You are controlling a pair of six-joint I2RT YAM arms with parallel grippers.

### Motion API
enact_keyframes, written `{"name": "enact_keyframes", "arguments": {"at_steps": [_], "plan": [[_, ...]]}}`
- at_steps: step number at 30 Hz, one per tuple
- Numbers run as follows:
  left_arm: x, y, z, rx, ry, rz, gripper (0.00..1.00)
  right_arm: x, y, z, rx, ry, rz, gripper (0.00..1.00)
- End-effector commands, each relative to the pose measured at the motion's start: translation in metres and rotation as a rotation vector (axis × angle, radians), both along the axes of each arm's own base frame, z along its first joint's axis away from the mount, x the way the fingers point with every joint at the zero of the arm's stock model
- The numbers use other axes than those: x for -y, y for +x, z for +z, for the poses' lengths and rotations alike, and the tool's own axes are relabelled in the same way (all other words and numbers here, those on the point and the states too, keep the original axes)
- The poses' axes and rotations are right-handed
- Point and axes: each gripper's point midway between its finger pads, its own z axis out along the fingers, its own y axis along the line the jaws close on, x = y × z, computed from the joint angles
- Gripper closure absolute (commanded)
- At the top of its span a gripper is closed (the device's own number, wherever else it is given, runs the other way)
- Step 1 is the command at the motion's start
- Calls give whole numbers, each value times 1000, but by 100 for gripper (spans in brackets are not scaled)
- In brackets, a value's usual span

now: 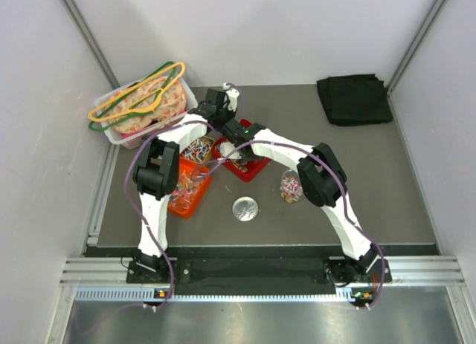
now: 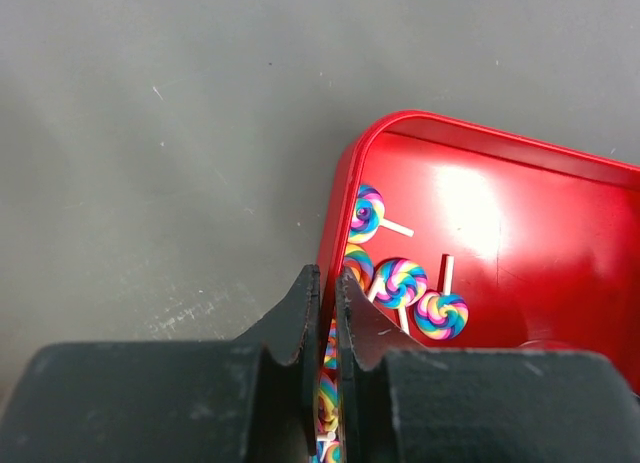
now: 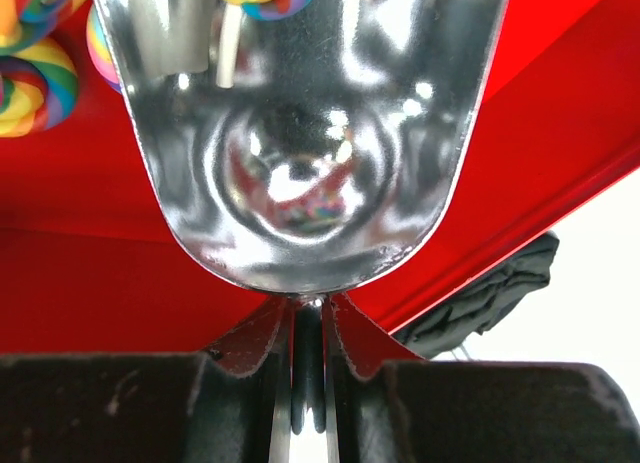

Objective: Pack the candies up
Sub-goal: Scoop the fake candies from the storage box.

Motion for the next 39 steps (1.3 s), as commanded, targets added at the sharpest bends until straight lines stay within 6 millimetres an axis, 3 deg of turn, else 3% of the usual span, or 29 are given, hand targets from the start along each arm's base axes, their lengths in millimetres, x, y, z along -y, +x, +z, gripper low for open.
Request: {"name": "enact_keyframes", "arguments": {"at_steps": [1, 13, 20, 31, 39], "plan": [[44, 22, 69, 163, -192, -32, 100, -92, -36, -19, -99, 261, 102, 100], [46, 18, 69, 154, -209, -38, 100, -97, -25, -14, -30, 352, -7, 100], [45, 16, 68, 155, -206, -42, 100, -109, -22, 6, -37, 459, -47, 100], [45, 15, 70, 158, -206, -41, 100, -103, -10, 1, 32, 467, -173, 100], [41, 14, 70, 164, -191, -46, 100, -95, -6, 18, -6, 574, -197, 100]]}}
